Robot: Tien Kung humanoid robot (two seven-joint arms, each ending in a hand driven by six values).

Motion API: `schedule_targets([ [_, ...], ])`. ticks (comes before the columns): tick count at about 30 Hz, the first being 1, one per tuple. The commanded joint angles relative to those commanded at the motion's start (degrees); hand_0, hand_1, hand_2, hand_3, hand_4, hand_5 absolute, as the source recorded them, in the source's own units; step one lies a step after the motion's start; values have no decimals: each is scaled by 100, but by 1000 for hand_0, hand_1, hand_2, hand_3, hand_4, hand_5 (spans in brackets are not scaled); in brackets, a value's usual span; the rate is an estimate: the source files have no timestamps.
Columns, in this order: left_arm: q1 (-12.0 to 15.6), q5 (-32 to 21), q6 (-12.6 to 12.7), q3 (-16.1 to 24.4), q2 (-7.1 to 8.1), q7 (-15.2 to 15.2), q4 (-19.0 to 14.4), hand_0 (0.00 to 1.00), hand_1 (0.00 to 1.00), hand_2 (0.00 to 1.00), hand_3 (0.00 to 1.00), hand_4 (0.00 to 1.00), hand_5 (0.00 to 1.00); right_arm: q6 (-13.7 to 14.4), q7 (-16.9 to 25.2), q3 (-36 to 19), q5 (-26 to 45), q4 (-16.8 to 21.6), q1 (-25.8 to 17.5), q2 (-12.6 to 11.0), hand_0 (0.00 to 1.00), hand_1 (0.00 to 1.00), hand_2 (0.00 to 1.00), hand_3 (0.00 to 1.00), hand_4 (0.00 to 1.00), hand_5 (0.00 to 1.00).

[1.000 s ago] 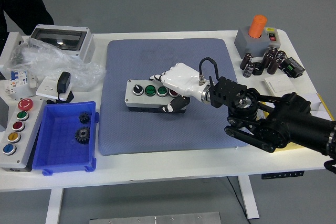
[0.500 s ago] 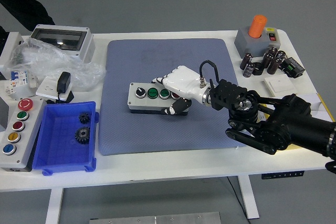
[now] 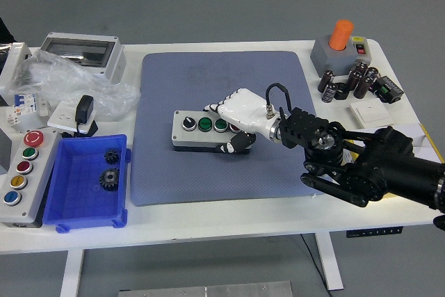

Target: Pick up the button,place it on the desk,press the button,press the button

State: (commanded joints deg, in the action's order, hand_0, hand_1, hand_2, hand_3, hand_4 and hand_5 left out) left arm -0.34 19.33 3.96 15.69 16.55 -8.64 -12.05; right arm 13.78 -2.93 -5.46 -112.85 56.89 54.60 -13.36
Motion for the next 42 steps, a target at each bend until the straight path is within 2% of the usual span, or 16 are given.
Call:
schedule_targets([
  [1,0,0,-1,0,-1,-1,0,619,631,577,605,604,342,-10,-7,-1,-11,-1,3,-1,696,736,852,868,610,53],
  [6,-4,9,-3,5,-2,-1,1,619,631,577,605,604,342,-69,-56,15,-32,-4,15,0,696,736,852,868,610,53],
  [7,-5,13,-3,8,-2,-1,0,620,630,572,604,603,341,-76,-66,22,-28,-3,16,1,739,769,870,877,635,53],
  [18,3,9,-5,0,-3,-3,1,619,630,570,603,602,340,-83,-173,157,225,40,16,-19,747,810,889,885,660,64],
  [19,2,12,-5,3,-3,-3,1,619,631,569,602,598,340,-72,-184,178,267,44,19,-24,771,875,946,936,821,151],
  [24,-2,21,-6,7,-3,-4,1,619,631,569,602,598,340,17,-260,292,485,67,34,-49,771,875,946,936,821,151],
  [25,-2,24,-6,8,-3,-4,1,619,631,568,603,591,336,46,-277,316,527,78,36,-58,782,881,958,983,910,234],
  [30,0,26,-4,7,-2,-4,1,619,631,568,603,591,336,199,-345,418,701,140,51,-100,782,881,958,983,910,234],
  [31,1,29,-5,9,-2,-4,1,619,631,566,600,589,335,248,-357,446,757,157,55,-110,786,887,986,998,998,363],
  [35,2,36,-4,11,-2,-4,1,619,631,566,600,589,335,365,-372,488,941,218,71,-140,786,887,986,998,998,363],
  [36,2,37,-4,11,-2,-4,1,619,631,566,600,589,335,377,-368,480,984,234,75,-147,786,887,986,998,998,363],
  [37,2,38,-4,11,-2,-4,1,619,630,564,599,587,335,381,-364,473,1006,242,77,-151,777,884,998,998,998,409],
  [42,4,42,-2,13,-3,-4,2,619,630,564,599,587,335,389,-356,390,1080,308,86,-185,777,884,998,998,998,409],
])
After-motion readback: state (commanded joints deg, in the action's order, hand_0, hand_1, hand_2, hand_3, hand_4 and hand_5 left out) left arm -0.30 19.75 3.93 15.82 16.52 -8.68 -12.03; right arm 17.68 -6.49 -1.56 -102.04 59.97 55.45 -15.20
